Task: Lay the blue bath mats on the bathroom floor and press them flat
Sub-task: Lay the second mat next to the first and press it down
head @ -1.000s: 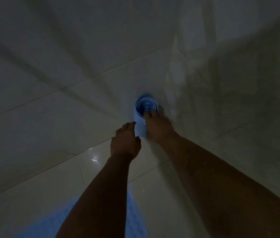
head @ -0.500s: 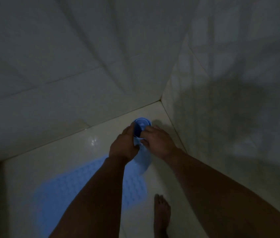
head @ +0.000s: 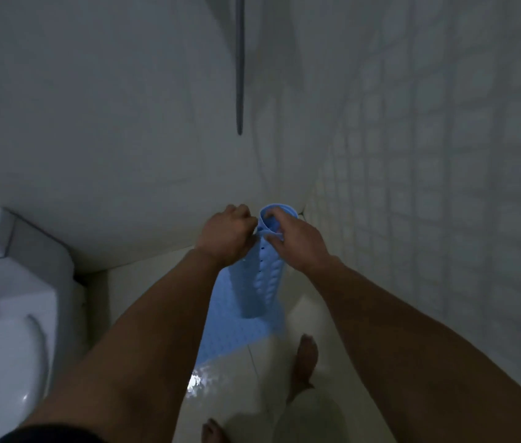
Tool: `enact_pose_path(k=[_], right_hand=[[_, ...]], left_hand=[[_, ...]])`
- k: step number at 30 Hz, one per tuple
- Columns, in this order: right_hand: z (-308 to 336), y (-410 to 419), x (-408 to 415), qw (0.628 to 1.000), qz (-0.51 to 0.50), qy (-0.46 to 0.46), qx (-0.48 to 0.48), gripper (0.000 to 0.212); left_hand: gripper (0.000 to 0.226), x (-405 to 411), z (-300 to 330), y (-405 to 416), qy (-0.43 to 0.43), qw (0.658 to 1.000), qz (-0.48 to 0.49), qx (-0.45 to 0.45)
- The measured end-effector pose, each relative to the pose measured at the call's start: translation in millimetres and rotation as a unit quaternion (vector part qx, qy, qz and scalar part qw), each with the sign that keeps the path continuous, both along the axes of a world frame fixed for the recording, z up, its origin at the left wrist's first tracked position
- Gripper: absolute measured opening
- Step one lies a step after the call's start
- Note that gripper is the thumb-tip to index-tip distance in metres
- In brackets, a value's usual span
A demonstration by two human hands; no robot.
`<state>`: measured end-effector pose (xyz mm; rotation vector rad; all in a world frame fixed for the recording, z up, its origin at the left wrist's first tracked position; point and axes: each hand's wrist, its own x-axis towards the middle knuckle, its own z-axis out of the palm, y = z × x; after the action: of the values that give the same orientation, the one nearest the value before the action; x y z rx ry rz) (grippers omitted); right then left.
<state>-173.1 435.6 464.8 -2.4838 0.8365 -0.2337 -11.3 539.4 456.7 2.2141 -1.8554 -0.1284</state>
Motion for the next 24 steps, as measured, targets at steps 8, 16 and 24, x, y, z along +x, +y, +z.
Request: enact_pose_path(k=[8,16,24], right_hand=[[79.4,58.7,-25.7,0.996,0.068,0.049,-0.029,0.01],[121.0,64.8,-59.9,0.959,0.148,0.121,-0.207,0.033],[119.5,56.1,-104.4,0.951,0.211,0.114,-0.194,0.04]], left_hand=[[0.026,-23.6,94.9,67.9,-0.196,0.977,-0.065,0.06],[0.033,-68.8,163.7,94.9,-0.3,0.945,-0.05,0.122],[0.024,-103.6,168.3,121.6,-0.318,0.942,-0.009,0.113]])
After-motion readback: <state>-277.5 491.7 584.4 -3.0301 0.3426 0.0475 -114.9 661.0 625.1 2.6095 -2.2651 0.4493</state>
